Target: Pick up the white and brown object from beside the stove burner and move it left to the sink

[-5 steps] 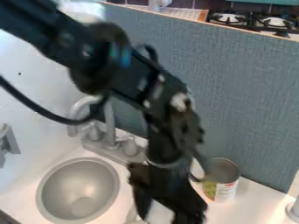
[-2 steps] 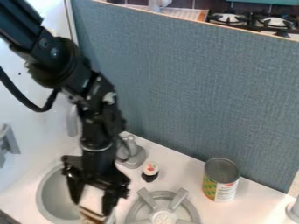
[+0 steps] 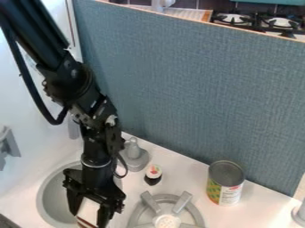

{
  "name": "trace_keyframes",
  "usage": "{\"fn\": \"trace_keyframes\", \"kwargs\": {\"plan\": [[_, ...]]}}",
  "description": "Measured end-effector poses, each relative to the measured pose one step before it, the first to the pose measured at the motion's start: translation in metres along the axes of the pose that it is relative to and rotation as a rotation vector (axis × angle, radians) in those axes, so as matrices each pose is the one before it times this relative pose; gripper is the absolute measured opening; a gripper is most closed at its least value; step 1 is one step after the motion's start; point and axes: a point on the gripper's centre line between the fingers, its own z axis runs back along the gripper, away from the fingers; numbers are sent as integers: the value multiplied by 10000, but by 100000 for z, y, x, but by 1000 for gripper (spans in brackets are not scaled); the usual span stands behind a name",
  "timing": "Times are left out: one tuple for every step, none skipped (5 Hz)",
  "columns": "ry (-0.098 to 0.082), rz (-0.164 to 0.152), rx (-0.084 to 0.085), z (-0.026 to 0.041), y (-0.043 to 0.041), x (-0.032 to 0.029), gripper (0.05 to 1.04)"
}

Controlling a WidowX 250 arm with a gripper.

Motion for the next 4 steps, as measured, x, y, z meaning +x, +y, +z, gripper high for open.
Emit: {"fn": "trace_keyframes", "kwargs": {"plan": [[-437, -368, -598, -518, -136, 894, 821], [-591, -190, -612, -97, -476, 375, 821], [-137, 209, -178, 18, 197, 152, 868], [581, 537, 114, -476, 121, -803, 1016]]}}
